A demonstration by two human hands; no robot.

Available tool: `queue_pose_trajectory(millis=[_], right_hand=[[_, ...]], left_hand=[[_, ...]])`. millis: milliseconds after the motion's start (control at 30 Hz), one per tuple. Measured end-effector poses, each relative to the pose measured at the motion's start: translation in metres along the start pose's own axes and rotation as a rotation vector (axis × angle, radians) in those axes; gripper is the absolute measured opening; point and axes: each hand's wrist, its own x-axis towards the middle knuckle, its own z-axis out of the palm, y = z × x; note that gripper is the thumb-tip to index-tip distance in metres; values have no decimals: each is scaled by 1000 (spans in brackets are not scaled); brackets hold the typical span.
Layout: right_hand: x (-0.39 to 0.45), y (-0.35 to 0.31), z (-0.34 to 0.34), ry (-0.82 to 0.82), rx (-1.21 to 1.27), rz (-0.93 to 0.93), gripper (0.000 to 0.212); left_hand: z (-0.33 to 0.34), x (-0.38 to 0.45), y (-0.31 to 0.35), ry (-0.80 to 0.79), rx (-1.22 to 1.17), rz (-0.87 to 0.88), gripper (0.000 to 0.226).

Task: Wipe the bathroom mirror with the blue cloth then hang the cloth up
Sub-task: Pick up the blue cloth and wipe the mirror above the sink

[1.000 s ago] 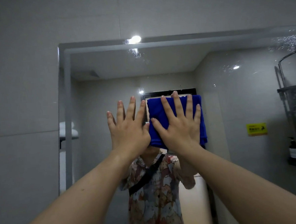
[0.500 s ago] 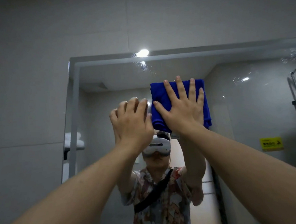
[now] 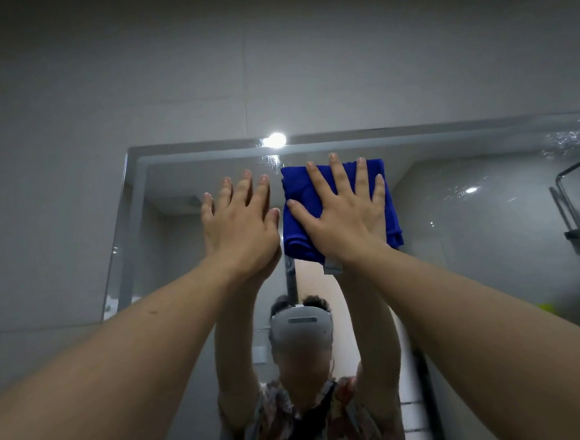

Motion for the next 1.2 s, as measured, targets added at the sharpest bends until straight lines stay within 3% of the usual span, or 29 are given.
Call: queue_pose_trajectory(millis=[733, 1200], right_hand=[[83, -25, -10, 21, -10, 12, 94], [72, 44, -18, 14, -13, -10, 93]], left_hand=[[11, 0, -4, 59, -44, 20, 61], [-12, 11, 47, 181, -63, 34, 46]])
